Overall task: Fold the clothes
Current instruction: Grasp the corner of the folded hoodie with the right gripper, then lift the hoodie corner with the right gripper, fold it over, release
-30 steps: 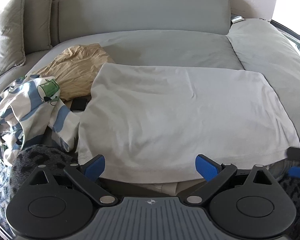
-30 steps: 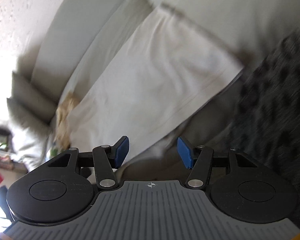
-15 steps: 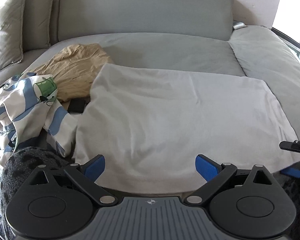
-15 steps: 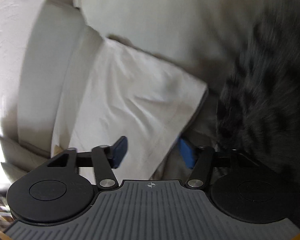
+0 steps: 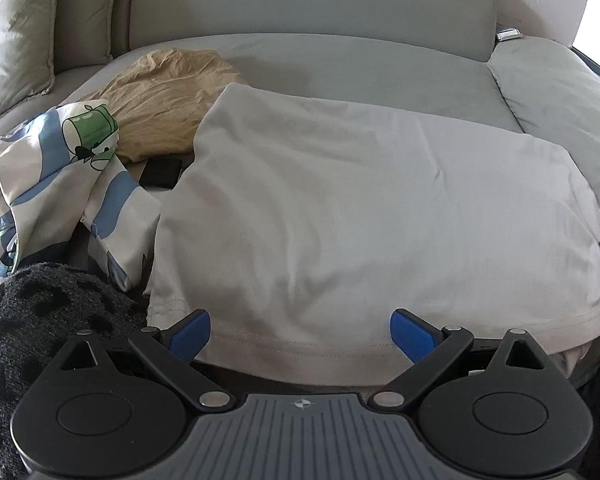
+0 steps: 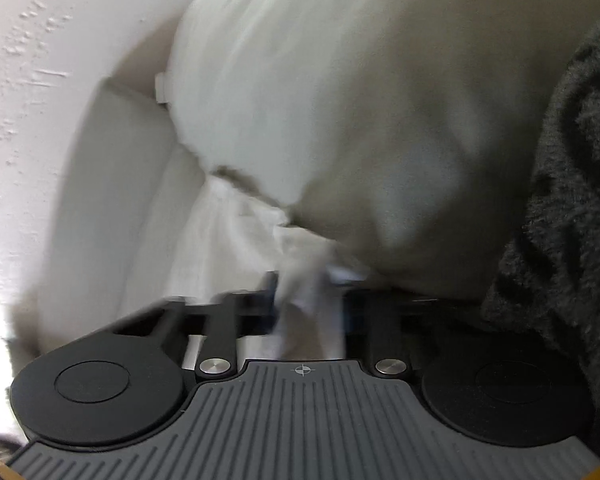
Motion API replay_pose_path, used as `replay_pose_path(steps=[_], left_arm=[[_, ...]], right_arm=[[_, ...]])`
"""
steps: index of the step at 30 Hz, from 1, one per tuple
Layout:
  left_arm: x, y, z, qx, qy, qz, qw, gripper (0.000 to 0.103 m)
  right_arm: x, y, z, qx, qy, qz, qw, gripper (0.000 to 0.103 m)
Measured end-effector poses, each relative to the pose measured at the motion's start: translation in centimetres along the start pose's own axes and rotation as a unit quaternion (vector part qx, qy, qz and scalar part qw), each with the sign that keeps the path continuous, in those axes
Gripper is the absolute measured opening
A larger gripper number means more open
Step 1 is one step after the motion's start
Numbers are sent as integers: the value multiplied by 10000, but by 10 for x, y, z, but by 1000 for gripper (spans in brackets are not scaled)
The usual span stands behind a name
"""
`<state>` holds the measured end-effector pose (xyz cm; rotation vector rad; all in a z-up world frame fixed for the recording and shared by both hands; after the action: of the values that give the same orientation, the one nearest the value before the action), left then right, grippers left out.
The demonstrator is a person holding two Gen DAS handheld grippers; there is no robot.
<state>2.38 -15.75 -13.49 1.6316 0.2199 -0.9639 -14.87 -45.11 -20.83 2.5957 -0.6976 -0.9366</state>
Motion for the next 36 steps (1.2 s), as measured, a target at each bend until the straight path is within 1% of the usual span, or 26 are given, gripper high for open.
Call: replay_pose_path(steps=[1,2,4,6,7,9,11,13,15,16,18,20,23,24,25,27,30,33,34,36], left_arm=[[-1,0,-1,-26,-14,-7,10000,97],[-1,0,-2,-62,-46,-16,10000,97],[-3,2,-5,-168,-124,-27,9998,97],[-7,5,-10,-250,-155,2,9996,97],[-9,7,-14,-294,-143,45,9995,97],[-17,14,-26,-440,-63,182,9988,97],[-27,21,-43,-634,66,344,9974,97],[-39,27,-63,-859,235,514,9947,97],[-51,32,-84,-1094,403,684,9908,97],[-56,33,-94,-1211,478,751,9886,97],[-67,35,-113,-1449,612,861,9838,97],[-75,35,-128,-1674,677,956,9789,97],[-80,37,-144,-1841,628,1035,9754,97],[-81,37,-146,-1855,608,1051,9751,97],[-81,36,-147,-1863,592,1050,9751,97],[-78,33,-149,-1898,551,994,9752,97],[-74,30,-153,-2001,533,913,9741,97],[-70,31,-155,-2064,575,882,9728,97],[-69,31,-155,-2072,587,873,9726,97],[-68,31,-155,-2066,603,861,9728,97]], right_arm=[[-2,3,-1,79,90,-68,9999,10],[-7,6,-7,-68,162,-20,9998,10],[-16,11,-22,-416,277,64,9987,10],[-22,11,-43,-896,328,87,9954,9],[-24,10,-54,-1155,370,91,9926,9],[-26,-3,-84,-1903,576,79,9800,9],[-26,-20,-115,-2607,788,26,9622,9],[-26,-44,-146,-3257,1005,-70,9401,9],[-27,-74,-173,-3739,1288,-217,9182,9],[-28,-90,-186,-3969,1455,-307,9057,10],[-29,-125,-204,-4331,1913,-668,8783,10],[-28,-166,-213,-4677,2227,-1058,8488,10],[-26,-225,-208,-5129,2119,-1848,8111,10],[-20,-239,-204,-5242,1967,-2040,8030,10],[-21,-248,-199,-5337,1857,-2017,8000,10],[-20,-246,-196,-5272,1876,-1953,8054,10],[-30,-222,-194,-4766,1885,-1729,8411,10],[-59,-199,-205,-4360,2171,-1286,8639,10],[-65,-195,-209,-4272,2247,-1209,8674,10],[-72,-196,-219,-4230,2366,-1217,8662,10]])
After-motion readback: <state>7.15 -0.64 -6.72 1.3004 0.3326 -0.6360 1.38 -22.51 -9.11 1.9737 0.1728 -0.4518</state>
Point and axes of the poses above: each gripper's, at about its wrist camera, not at the fingertips, and x roughly the way its jaws point, z to its right, y to its top, the point moved 1 cm from there along x, roughly the way its jaws point, and after that the axes turned 15 degrees about z, right-handed, at the moved point
